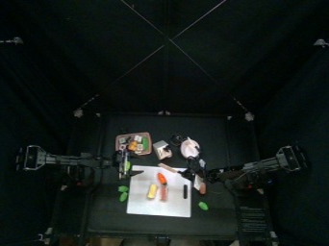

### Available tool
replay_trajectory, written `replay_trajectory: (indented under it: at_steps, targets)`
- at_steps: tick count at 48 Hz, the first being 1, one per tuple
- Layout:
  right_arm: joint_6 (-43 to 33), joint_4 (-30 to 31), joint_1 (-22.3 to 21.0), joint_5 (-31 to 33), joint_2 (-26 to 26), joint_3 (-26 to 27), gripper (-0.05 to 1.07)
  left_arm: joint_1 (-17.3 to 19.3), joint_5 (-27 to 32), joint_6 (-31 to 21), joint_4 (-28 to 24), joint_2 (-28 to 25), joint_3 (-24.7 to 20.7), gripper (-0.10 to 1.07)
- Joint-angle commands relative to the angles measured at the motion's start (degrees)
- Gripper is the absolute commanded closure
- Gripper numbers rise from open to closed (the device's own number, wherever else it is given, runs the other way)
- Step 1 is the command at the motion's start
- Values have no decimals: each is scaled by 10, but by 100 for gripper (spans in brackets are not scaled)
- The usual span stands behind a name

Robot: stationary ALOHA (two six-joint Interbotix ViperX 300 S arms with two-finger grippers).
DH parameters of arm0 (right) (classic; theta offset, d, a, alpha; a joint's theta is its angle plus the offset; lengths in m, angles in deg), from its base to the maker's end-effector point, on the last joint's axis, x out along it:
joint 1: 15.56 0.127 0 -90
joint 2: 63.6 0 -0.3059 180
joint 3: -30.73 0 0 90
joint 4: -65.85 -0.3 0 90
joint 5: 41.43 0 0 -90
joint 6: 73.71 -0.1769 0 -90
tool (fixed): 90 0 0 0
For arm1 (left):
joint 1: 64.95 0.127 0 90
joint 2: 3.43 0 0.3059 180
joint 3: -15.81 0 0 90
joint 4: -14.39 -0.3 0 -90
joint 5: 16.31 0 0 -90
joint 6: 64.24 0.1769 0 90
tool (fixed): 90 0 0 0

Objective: Cut carrot

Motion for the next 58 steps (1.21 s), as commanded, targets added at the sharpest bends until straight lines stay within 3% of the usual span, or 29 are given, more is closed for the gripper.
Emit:
replay_trajectory:
  at_steps: [1,11,22,34,58]
  targets:
    - [16,4,-15,-6,8,23,55,-2,-4,-2,-32,-16,-23,-3]
    - [54,5,-47,-31,26,33,55,1,-3,-4,-78,-52,-47,-3]
    - [62,10,-76,-57,46,40,55,23,-3,1,-84,-72,-64,-3]
    - [62,17,-76,-71,75,48,55,43,-3,13,-119,-74,-67,-1]
    - [62,11,-72,-54,85,47,55,60,-3,12,-117,-45,-34,5]
